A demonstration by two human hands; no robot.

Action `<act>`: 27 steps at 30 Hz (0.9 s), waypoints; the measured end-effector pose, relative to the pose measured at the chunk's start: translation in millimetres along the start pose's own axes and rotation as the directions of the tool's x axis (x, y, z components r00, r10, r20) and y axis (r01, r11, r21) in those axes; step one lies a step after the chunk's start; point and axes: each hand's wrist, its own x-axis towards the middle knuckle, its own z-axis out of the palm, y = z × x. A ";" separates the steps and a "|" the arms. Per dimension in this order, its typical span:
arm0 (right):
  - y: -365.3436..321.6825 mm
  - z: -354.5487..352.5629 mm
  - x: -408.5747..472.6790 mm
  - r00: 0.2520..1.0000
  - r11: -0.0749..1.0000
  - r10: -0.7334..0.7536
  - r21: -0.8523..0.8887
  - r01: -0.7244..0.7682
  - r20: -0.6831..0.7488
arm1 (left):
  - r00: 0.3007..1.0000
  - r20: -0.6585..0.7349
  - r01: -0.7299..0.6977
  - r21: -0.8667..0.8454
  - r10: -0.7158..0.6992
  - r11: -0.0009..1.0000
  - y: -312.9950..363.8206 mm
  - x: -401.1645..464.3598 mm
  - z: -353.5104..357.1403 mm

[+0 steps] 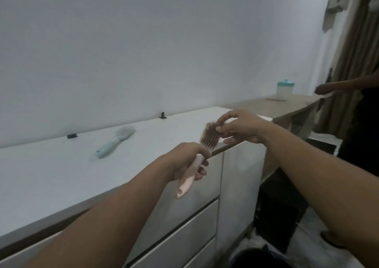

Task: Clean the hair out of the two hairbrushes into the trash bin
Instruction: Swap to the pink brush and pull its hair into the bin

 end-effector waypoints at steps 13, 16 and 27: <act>87.7 -36.5 -81.7 0.988 0.989 0.138 0.067 -0.134 -0.069 | 0.998 0.029 0.055 -0.031 -0.054 0.998 -56.6 20.3 82.3; 117.1 -41.4 -89.4 0.979 0.979 0.197 0.061 -0.194 -0.044 | 0.996 -0.004 0.085 -0.007 -0.085 0.996 -81.4 30.9 95.7; 246.4 -42.6 -98.4 0.928 0.925 0.371 0.100 -0.367 -0.027 | 0.968 -0.066 0.248 0.082 -0.243 0.965 -177.0 61.4 143.9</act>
